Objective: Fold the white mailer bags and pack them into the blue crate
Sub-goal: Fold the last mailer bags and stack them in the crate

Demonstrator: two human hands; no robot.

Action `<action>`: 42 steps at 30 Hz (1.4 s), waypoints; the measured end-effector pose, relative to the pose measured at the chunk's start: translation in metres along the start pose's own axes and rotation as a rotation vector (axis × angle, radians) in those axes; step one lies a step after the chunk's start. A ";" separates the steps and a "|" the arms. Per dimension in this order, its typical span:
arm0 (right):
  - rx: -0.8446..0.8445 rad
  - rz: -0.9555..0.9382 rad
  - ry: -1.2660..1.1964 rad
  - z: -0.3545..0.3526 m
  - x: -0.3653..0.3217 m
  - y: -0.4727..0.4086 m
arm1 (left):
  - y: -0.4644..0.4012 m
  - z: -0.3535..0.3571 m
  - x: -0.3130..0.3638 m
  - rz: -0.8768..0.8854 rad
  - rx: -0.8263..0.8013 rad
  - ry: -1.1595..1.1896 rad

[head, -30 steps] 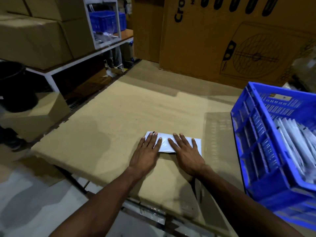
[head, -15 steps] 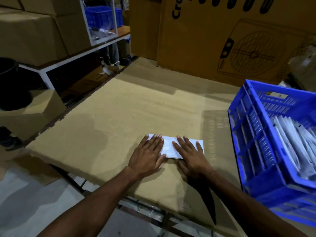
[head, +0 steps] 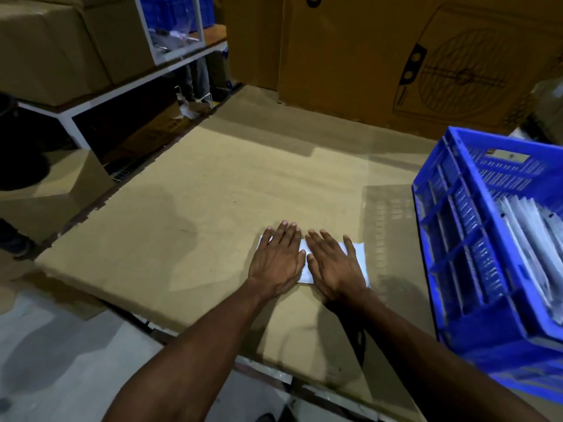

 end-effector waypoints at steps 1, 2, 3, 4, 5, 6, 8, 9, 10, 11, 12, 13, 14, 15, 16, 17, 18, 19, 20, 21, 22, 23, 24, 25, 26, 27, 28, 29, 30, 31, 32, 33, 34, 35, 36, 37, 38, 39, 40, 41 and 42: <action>0.020 -0.013 0.007 0.000 -0.001 0.001 | 0.000 0.001 0.000 0.006 0.006 -0.001; 0.033 -0.028 0.013 0.000 -0.001 0.001 | 0.000 0.002 0.000 0.011 0.008 -0.003; 0.034 -0.040 0.017 0.001 -0.002 0.003 | 0.000 0.003 0.000 0.014 0.012 -0.002; 0.030 -0.047 0.020 0.001 -0.002 0.004 | 0.000 0.004 0.000 0.013 0.020 -0.003; 0.027 -0.053 0.026 0.001 -0.002 0.005 | 0.001 0.004 0.000 0.011 0.029 -0.007; 0.022 -0.058 0.034 0.002 -0.001 0.005 | 0.000 0.004 0.000 0.009 0.034 -0.009; 0.004 -0.054 0.037 0.004 -0.001 0.003 | -0.001 0.004 0.000 0.010 0.034 -0.014; -0.006 -0.049 0.039 0.004 -0.001 0.003 | -0.001 0.004 0.000 0.010 0.028 -0.016; -0.016 -0.044 0.039 0.004 -0.001 0.004 | -0.001 0.005 0.000 0.009 0.016 -0.016; -0.028 -0.039 0.038 0.005 -0.002 0.005 | 0.000 0.006 0.000 0.008 0.006 -0.015; -0.040 -0.031 0.035 0.005 -0.001 0.005 | 0.000 0.006 0.000 0.006 0.001 -0.015; -0.052 -0.021 0.032 0.006 0.000 0.005 | 0.000 0.006 0.000 0.003 0.000 -0.016; -0.065 -0.009 0.028 0.006 0.000 0.005 | 0.000 0.006 0.000 0.001 0.000 -0.015; -0.077 0.001 0.025 0.007 0.000 0.005 | 0.000 0.006 0.000 0.001 0.001 -0.011; -0.089 0.006 0.021 0.007 0.001 0.006 | 0.000 0.006 0.000 0.001 0.002 -0.005; -0.098 0.008 0.017 0.007 0.000 0.006 | 0.000 0.007 0.000 0.001 0.001 0.000; -0.103 0.009 0.013 0.007 0.000 0.006 | 0.000 0.006 0.000 0.001 0.000 0.003; -0.104 0.012 0.010 0.006 0.000 0.006 | 0.000 0.006 0.000 0.001 -0.004 0.003; -0.098 0.018 0.009 0.005 -0.001 0.005 | 0.000 0.007 -0.001 0.003 -0.011 0.002; -0.090 0.024 0.011 0.004 -0.001 0.005 | 0.001 0.007 -0.001 0.005 -0.015 0.001; -0.087 0.024 0.018 0.002 -0.001 0.005 | 0.001 0.007 -0.001 0.009 -0.017 0.001; -0.095 0.017 0.029 0.002 -0.001 0.004 | 0.001 0.007 -0.001 0.014 -0.014 -0.001; -0.111 0.007 0.042 0.002 -0.001 0.004 | 0.000 0.007 -0.001 0.017 -0.014 -0.002; -0.136 0.004 0.054 0.002 -0.001 0.003 | 0.000 0.006 -0.001 0.020 -0.015 -0.004; -0.162 0.011 0.064 0.001 0.000 0.003 | 0.000 0.006 -0.001 0.022 -0.017 -0.006; -0.188 0.025 0.070 0.001 0.000 0.002 | 0.000 0.006 -0.001 0.023 -0.021 -0.007; -0.211 0.038 0.072 -0.001 0.001 0.001 | 0.000 0.006 -0.001 0.024 -0.026 -0.007; -0.232 0.043 0.077 -0.002 0.001 0.001 | 0.000 0.005 -0.001 0.027 -0.031 -0.004; -0.248 0.039 0.086 -0.002 0.002 0.001 | 0.001 0.005 -0.001 0.030 -0.034 -0.001; -0.256 0.032 0.096 -0.003 0.003 0.001 | 0.001 0.005 -0.002 0.033 -0.035 0.002; -0.261 0.033 0.100 -0.004 0.005 0.002 | 0.001 0.005 -0.002 0.039 -0.037 0.005; -0.267 0.052 0.096 -0.004 0.008 0.003 | 0.002 0.006 -0.002 0.047 -0.039 0.005; -0.274 0.082 0.088 -0.005 0.011 0.004 | 0.002 0.006 -0.002 0.058 -0.038 0.004; -0.285 0.112 0.082 -0.006 0.014 0.005 | 0.002 0.005 -0.003 0.066 -0.035 0.003; -0.295 0.136 0.080 -0.006 0.017 0.008 | 0.002 0.005 -0.002 0.070 -0.032 0.002; -0.307 0.157 0.082 -0.007 0.020 0.010 | 0.002 0.005 -0.002 0.072 -0.028 0.000; -0.324 0.177 0.088 -0.009 0.024 0.012 | 0.002 0.005 -0.002 0.072 -0.023 -0.001; -0.346 0.199 0.096 -0.010 0.028 0.014 | 0.002 0.005 -0.002 0.071 -0.022 -0.003; -0.366 0.219 0.100 -0.012 0.031 0.015 | 0.002 0.005 -0.002 0.069 -0.022 -0.003; -0.379 0.237 0.097 -0.014 0.034 0.016 | 0.002 0.005 -0.002 0.066 -0.025 -0.004; -0.384 0.254 0.086 -0.017 0.036 0.016 | 0.001 0.004 -0.002 0.061 -0.029 -0.003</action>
Point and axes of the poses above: each hand's wrist, its own y-axis away from the middle knuckle, its own z-axis out of the palm, x = y × z, the point moved 3 cm from there along -y, towards the middle knuckle, and after that the axes turned 10 degrees about x, right-handed, at the moved point
